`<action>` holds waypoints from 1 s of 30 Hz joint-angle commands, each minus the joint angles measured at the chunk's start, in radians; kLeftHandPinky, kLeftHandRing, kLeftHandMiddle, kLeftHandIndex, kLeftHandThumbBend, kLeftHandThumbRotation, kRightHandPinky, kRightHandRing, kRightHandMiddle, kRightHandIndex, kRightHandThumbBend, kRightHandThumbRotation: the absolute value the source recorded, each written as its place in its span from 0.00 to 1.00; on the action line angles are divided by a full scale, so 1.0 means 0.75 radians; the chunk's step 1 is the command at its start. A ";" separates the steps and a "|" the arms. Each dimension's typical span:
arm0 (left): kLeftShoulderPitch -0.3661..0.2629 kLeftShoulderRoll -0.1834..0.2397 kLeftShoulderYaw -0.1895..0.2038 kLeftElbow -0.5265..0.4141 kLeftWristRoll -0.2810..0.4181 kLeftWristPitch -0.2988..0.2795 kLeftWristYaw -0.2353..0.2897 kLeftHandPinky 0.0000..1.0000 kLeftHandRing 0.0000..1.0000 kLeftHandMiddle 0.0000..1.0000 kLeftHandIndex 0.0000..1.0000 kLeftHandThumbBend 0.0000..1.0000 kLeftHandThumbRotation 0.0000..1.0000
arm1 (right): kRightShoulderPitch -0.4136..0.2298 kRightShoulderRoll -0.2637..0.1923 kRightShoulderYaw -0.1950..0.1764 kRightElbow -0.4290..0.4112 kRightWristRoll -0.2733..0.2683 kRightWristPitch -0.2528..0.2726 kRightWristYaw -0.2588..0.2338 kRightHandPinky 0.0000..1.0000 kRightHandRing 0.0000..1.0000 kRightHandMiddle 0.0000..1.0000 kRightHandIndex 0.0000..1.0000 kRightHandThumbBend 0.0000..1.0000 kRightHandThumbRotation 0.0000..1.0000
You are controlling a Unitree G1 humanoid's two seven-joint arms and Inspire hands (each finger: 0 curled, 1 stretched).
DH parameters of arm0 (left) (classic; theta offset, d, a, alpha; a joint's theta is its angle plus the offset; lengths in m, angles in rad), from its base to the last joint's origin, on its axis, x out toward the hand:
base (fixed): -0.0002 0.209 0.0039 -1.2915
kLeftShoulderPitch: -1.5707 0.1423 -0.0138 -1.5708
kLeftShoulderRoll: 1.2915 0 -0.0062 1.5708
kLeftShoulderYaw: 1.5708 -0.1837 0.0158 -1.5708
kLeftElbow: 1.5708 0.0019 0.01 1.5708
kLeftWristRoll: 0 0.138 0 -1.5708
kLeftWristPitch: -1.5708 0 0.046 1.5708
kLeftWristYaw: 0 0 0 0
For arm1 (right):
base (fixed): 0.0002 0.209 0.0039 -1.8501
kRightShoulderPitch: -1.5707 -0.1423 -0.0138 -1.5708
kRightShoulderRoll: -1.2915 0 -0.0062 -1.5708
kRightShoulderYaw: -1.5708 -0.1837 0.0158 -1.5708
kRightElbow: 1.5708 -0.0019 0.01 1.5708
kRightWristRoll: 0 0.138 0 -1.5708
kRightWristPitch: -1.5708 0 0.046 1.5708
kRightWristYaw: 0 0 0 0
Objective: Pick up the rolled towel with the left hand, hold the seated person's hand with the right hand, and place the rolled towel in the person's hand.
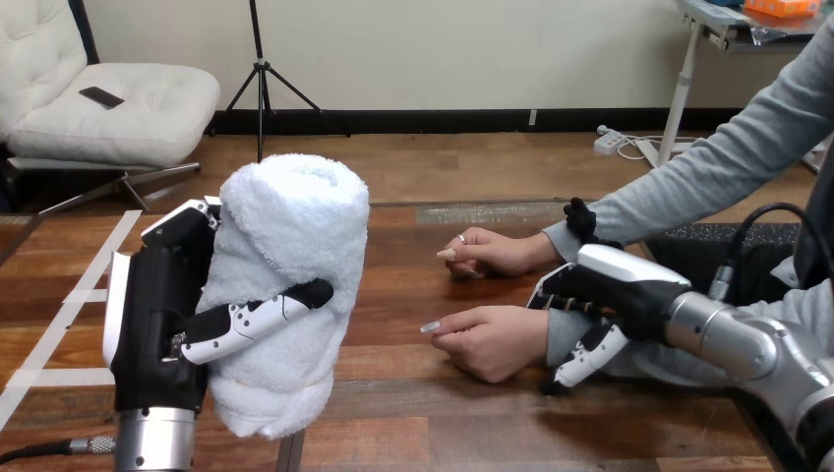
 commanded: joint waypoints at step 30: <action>-0.107 0.016 0.023 0.020 -0.027 -0.086 -0.001 0.28 0.32 0.39 0.43 0.56 0.00 | -0.119 -0.003 0.078 0.004 -0.119 0.078 -0.002 0.45 0.49 0.54 0.57 1.00 0.13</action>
